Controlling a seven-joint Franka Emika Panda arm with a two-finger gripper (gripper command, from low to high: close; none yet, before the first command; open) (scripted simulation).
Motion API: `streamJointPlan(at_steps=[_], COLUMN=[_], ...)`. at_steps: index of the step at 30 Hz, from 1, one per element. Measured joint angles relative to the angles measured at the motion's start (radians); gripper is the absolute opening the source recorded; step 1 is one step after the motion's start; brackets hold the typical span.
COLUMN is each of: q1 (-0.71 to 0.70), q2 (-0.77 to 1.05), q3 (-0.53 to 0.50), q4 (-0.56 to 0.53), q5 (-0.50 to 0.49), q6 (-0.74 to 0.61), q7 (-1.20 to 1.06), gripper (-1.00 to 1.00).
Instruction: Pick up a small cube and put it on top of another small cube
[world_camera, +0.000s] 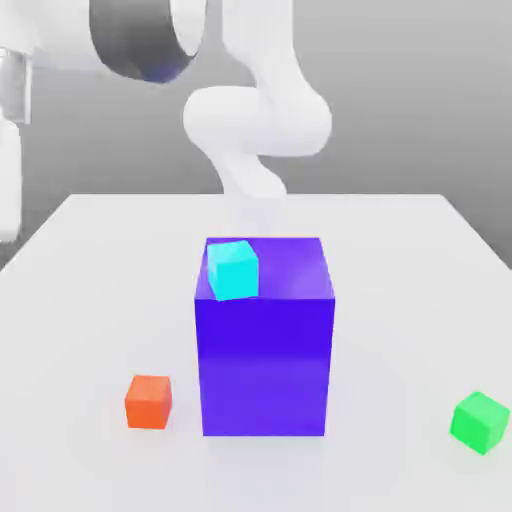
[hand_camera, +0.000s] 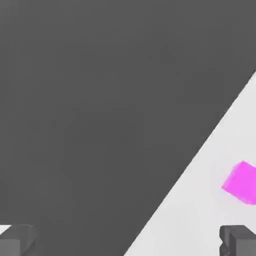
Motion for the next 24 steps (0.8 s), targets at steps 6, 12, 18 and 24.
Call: streamJointPlan(at_steps=[6,12,18,24], q1=[-0.054,-0.121,-0.142,-0.133], q2=[0.220,0.441,0.544,0.495], q3=[-0.042,-0.057,-0.036,-0.047], q4=[0.033,0.071,0.095,0.083], q5=[0.065,0.155,0.180,0.170], q6=[0.046,0.110,0.183,0.147], q7=[0.107,0.171,0.159,0.168], gripper=[0.00,0.00,-1.00,-1.00])
